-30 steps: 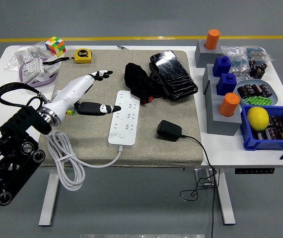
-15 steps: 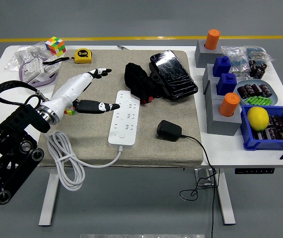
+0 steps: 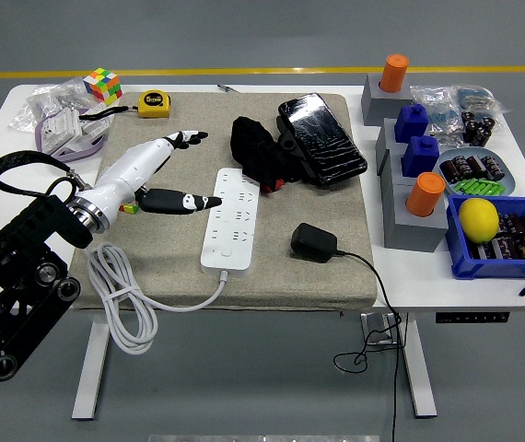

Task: Pull the plug out and thorw away

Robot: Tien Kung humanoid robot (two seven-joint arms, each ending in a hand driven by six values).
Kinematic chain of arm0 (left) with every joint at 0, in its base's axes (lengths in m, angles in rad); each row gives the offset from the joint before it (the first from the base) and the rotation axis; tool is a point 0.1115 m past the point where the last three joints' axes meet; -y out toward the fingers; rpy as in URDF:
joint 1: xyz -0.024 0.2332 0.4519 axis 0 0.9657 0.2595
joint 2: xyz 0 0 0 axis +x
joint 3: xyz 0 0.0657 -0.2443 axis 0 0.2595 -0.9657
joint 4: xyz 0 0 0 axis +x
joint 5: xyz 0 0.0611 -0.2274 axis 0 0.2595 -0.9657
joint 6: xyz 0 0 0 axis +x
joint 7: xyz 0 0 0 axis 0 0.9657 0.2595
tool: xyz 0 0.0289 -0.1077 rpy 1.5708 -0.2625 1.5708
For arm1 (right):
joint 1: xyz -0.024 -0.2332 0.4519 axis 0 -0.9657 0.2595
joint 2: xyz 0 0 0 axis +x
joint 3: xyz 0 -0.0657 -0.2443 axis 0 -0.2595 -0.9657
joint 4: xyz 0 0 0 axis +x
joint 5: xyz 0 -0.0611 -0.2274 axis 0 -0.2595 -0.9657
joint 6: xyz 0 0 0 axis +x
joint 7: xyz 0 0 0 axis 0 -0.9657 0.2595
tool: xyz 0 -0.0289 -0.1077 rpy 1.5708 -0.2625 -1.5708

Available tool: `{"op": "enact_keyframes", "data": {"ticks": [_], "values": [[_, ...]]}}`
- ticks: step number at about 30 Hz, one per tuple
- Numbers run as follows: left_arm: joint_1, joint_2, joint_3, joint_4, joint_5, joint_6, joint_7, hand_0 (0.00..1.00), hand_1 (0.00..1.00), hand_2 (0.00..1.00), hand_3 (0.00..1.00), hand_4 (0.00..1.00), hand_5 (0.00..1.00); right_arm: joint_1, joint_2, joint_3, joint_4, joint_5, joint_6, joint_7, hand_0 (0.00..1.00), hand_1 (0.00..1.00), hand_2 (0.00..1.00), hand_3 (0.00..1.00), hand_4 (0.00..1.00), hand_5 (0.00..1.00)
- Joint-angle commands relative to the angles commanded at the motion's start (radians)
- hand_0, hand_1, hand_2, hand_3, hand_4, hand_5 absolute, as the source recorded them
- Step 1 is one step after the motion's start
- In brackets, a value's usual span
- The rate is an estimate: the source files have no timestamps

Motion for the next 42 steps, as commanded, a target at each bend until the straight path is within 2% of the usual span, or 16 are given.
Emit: {"op": "enact_keyframes", "data": {"ticks": [17,42], "values": [[0.0,-0.018,-0.001,0.012,0.0,-0.007,0.003,0.859,0.867,0.901,0.912,0.998,0.498,0.001,-0.002,-0.009,-0.003,0.002,-0.001,0.004,0.57,0.659,0.665,0.576,0.992,0.467],[0.021,-0.019,-0.021,0.007,0.003,-0.007,0.003,0.86,0.868,0.901,0.911,0.998,0.499,-0.009,0.008,0.004,-0.001,0.0,-0.008,0.003,0.569,0.659,0.664,0.575,0.991,0.465]]}}
